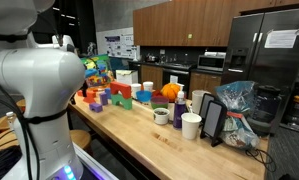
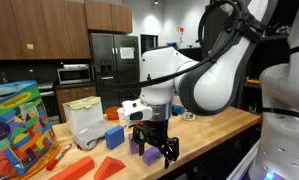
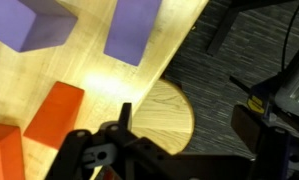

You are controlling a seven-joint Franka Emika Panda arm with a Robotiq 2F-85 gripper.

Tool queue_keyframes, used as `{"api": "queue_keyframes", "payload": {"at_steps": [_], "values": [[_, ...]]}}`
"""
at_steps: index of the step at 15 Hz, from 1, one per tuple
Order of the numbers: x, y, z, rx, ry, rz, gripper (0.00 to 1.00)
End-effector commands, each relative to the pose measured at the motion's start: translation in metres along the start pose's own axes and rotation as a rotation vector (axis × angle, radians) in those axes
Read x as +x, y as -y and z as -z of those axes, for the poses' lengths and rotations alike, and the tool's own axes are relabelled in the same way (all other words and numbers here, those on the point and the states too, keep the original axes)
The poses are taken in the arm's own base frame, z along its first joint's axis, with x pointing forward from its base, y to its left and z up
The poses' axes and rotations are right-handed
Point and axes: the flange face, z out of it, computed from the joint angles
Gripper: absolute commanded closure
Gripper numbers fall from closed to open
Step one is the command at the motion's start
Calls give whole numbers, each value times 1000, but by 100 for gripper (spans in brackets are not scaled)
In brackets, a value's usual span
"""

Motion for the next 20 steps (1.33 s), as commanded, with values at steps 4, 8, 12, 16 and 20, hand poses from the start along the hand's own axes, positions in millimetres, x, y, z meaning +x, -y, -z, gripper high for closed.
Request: {"api": "queue_keyframes", "payload": {"at_steps": [4, 8, 12, 16, 20], "values": [[-24, -19, -6, -70, 19, -56, 0], [-38, -25, -10, -80, 31, -91, 0], [-52, -30, -18, -69, 29, -138, 0], [-65, -34, -29, -50, 26, -176, 0], [-76, -37, -36, -39, 17, -203, 0]]}}
